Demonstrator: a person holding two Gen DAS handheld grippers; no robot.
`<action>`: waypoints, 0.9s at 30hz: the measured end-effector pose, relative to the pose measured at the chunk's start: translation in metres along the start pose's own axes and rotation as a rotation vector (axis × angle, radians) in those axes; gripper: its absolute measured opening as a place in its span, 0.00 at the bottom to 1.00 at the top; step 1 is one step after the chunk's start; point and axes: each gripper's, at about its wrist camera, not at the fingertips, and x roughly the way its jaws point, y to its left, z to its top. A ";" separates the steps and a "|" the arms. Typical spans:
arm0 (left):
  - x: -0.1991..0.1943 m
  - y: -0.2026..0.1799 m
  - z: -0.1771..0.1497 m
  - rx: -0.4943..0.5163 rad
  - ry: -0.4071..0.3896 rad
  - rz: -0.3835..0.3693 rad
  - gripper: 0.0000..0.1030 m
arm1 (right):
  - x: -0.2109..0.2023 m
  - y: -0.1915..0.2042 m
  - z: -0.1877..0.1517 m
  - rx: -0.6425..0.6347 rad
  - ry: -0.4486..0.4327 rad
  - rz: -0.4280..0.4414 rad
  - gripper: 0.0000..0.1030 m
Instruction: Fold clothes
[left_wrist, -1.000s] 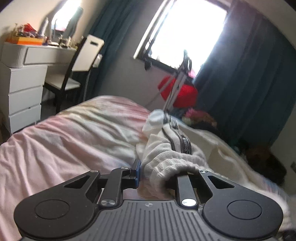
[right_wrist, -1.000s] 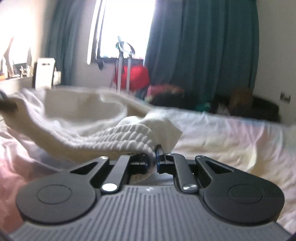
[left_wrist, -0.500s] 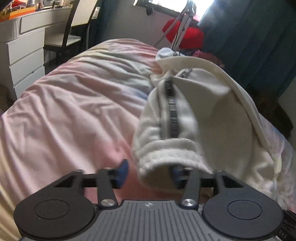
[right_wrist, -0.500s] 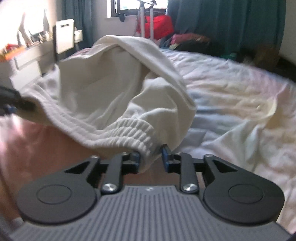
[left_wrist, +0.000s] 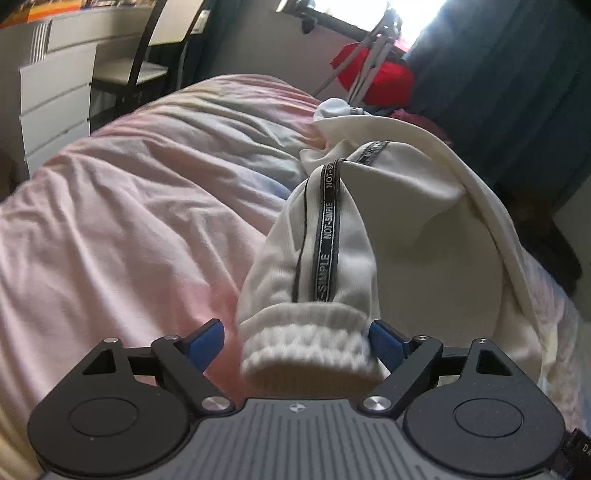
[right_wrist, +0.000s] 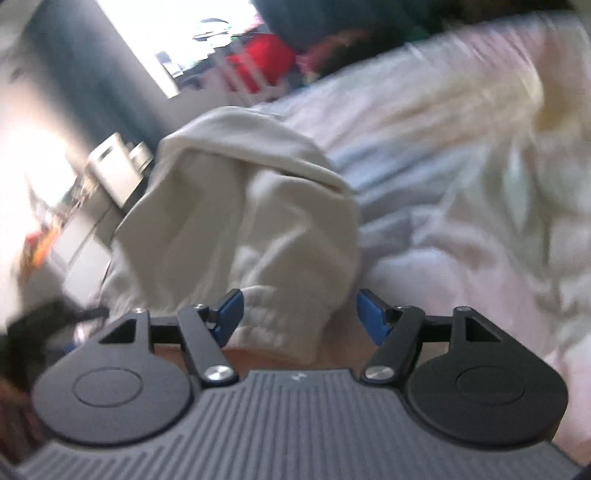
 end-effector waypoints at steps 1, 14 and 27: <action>0.005 0.000 0.001 -0.008 -0.002 -0.004 0.85 | 0.005 -0.007 0.002 0.051 0.003 0.018 0.70; 0.031 0.004 0.000 -0.027 -0.021 0.056 0.50 | 0.041 -0.001 -0.007 0.047 0.066 0.067 0.59; -0.055 0.035 0.082 -0.114 -0.303 0.016 0.16 | 0.018 0.106 -0.044 -0.049 0.063 0.289 0.23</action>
